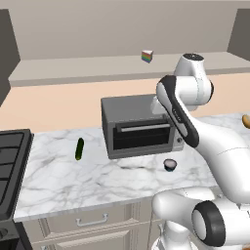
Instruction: Pick the yogurt and boxed food from the counter and place them in the cabinets closest to them.
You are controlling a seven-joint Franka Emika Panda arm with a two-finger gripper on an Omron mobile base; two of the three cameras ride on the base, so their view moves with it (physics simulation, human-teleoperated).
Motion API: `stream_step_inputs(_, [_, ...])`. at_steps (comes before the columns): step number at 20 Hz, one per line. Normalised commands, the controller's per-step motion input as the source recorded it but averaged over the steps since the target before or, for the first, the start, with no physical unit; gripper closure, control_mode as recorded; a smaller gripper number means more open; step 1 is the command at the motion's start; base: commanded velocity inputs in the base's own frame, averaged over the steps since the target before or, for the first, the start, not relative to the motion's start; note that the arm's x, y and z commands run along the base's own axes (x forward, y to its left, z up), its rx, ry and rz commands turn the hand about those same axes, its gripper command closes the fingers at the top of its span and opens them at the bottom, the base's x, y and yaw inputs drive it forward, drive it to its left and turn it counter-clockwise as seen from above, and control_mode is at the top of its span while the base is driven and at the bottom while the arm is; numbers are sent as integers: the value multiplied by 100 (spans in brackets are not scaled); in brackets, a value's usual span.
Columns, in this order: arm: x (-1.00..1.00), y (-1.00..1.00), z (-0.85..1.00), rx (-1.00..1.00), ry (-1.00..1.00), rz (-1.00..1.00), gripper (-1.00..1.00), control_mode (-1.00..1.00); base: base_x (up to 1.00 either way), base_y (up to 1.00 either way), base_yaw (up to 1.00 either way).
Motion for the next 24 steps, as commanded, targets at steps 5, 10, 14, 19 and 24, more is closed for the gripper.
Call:
stream_step_inputs(5, [0,0,-9,0,4,0,-100,-100,0,0,0])
stream_step_inputs(10, [-6,-12,-16,0,2,0,-100,-100,0,0,0])
stream_step_inputs(14, [-22,-19,-30,0,0,1,-100,-100,0,0,0])
stream_step_inputs(19, [-17,-19,-39,-2,2,2,-100,-100,0,0,0])
stream_step_inputs(24, [0,-20,-41,-1,7,1,-100,-100,0,0,0])
